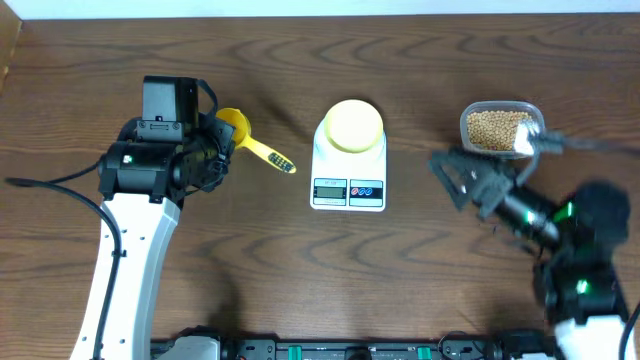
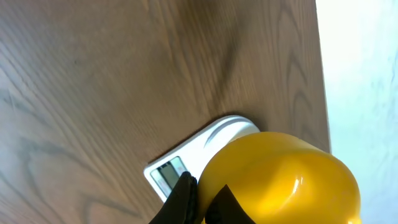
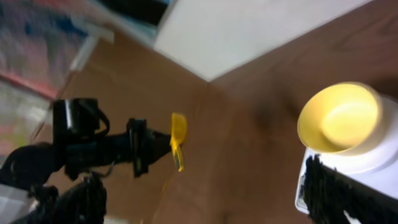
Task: Scoop item into bowl and weigh 50g on scale
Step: 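Carry the scoop toward the scale and reach the right gripper to it, then grasp the scoop handle with the right gripper and release the left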
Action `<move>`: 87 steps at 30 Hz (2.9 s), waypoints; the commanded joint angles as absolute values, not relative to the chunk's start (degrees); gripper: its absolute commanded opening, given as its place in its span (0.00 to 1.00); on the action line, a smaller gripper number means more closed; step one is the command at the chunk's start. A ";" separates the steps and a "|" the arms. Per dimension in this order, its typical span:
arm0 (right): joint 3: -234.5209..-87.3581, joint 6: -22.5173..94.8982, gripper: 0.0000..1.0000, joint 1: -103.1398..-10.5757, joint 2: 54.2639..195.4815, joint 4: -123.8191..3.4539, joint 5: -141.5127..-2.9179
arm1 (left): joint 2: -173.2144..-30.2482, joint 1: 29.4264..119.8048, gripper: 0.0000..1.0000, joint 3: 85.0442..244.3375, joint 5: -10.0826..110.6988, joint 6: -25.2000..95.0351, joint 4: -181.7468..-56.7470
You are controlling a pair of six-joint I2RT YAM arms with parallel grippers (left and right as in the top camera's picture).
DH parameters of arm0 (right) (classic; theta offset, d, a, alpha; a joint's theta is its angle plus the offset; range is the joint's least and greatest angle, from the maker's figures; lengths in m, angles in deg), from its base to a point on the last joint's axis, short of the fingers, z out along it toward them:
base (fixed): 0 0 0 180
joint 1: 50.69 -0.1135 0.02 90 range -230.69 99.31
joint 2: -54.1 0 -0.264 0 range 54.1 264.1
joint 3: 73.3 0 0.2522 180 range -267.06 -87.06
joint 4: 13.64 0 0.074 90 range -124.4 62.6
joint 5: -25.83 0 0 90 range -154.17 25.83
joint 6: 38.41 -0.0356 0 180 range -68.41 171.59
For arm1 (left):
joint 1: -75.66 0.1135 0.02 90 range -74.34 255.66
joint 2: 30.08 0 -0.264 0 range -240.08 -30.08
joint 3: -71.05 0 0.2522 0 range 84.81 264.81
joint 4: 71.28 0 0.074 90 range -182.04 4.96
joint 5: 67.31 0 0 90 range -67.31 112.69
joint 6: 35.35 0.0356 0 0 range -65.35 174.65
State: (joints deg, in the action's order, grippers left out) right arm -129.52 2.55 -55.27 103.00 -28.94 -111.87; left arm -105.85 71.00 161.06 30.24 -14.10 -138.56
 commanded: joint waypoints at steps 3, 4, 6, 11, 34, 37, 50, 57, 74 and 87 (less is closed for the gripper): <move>-141.89 10.97 0.99 -63.10 114.85 -34.49 -113.97 | -106.07 70.65 0.08 160.95 30.13 -22.16 -138.58; -142.68 10.97 0.99 -64.47 116.23 -34.42 -112.53 | -106.07 70.41 0.07 160.95 30.13 -22.77 -138.71; -143.40 10.97 0.99 -66.77 118.41 -33.86 -109.67 | -106.07 69.56 0.08 160.93 30.13 -24.09 -138.73; -143.38 10.71 0.88 -68.58 122.74 -32.48 -105.65 | -106.46 66.01 0.07 160.93 30.11 -28.54 -138.64; -143.29 7.27 0.62 -76.56 130.26 -32.68 -102.30 | -112.82 51.76 0.07 160.95 30.13 -41.18 -132.48; -143.29 6.77 0.54 -77.11 130.30 -32.72 -100.90 | -112.82 50.76 0.07 160.95 30.16 -43.17 -132.39; -143.29 4.91 0.25 -78.07 130.30 -32.19 -99.57 | -112.82 48.68 0.08 160.95 31.05 -44.76 -131.56; -143.29 4.85 0.24 -78.59 130.33 -32.33 -98.85 | -112.82 48.68 0.07 160.95 32.56 -45.13 -131.34; -143.29 4.45 0.01 -78.59 130.33 -32.39 -98.78 | -112.82 48.68 0.07 160.95 34.07 -45.53 -131.19; -143.29 4.48 0.01 -78.49 130.30 -32.87 -97.45 | -112.82 48.70 0.52 160.95 34.05 -45.51 -131.17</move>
State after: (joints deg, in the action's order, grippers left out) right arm -142.39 4.26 -78.03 130.22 -32.50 -98.59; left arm -112.71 48.81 161.06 34.20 -45.46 -131.06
